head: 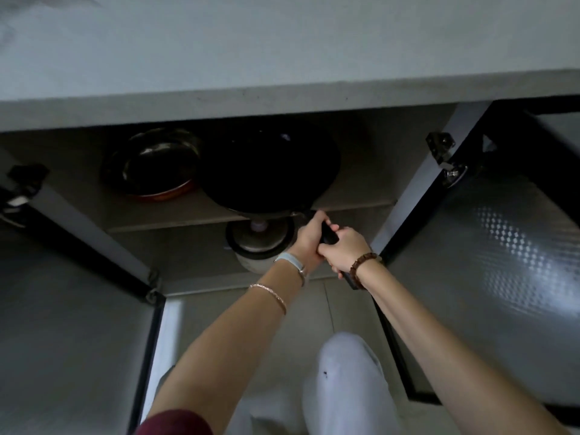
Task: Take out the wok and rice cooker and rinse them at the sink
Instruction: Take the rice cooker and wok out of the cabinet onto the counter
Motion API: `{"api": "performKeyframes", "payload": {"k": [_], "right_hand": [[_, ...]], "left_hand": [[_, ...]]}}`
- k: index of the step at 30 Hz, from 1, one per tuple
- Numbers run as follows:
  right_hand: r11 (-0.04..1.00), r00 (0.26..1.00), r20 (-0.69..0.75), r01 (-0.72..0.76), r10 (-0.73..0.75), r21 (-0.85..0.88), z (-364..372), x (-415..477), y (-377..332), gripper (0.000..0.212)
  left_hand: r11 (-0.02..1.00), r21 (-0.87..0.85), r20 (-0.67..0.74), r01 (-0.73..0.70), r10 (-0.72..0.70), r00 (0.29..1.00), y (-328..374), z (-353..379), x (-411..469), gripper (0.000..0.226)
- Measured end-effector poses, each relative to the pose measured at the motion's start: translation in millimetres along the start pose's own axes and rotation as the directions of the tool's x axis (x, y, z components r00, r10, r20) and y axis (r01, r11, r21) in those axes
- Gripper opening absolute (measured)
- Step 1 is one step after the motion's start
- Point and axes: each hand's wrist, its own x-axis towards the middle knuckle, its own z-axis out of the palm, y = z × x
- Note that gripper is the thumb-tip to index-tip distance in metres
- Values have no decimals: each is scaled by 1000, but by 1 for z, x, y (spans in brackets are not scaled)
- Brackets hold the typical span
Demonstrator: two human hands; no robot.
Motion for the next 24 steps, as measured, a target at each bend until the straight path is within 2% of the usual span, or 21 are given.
{"api": "performKeyframes", "payload": {"k": [5, 13, 19, 24], "right_hand": [[996, 993, 85, -80, 83, -45, -26, -62, -21, 16], [973, 938, 271, -186, 216, -133, -88, -156, -80, 10], [946, 882, 369, -214, 294, -242, -125, -217, -120, 22], [927, 844, 420, -212, 332, -308, -147, -260, -144, 19]], "left_hand": [[996, 15, -40, 85, -85, 996, 3, 5, -67, 21], [965, -122, -109, 232, -245, 963, 28, 29, -186, 20], [940, -192, -157, 280, -311, 937, 45, 44, -268, 23], [920, -226, -190, 320, -364, 912, 55, 53, -324, 27]]}}
